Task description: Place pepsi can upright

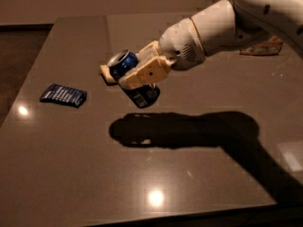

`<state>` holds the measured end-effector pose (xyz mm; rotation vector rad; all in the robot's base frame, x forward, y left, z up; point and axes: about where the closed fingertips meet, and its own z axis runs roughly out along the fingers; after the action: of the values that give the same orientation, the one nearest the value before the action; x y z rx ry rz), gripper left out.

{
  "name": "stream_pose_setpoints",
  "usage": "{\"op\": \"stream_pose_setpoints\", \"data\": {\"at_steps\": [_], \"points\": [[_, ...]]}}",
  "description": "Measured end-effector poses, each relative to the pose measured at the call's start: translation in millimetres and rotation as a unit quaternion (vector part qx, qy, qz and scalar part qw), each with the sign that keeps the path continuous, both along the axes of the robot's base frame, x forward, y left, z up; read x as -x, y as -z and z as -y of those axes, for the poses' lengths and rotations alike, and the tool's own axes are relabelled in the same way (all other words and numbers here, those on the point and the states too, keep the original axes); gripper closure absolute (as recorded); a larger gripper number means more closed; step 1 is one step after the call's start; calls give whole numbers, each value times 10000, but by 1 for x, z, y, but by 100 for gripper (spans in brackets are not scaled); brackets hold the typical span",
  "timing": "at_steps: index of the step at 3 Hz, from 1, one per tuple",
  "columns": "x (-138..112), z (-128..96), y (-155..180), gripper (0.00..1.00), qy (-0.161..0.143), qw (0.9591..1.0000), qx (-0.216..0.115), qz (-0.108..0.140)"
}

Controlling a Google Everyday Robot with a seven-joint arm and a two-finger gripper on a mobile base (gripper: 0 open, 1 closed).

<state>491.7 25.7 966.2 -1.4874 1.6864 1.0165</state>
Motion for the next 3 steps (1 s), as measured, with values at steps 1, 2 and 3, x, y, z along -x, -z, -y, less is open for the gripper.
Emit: {"op": "stream_pose_setpoints", "data": {"at_steps": [1,2,3], "points": [[-3,4,5,100,351,9975,-611,39],[-5,9,15,100,587,9921,-1081,226],[-5,15,29,100,799,9836,-1558,438]]}}
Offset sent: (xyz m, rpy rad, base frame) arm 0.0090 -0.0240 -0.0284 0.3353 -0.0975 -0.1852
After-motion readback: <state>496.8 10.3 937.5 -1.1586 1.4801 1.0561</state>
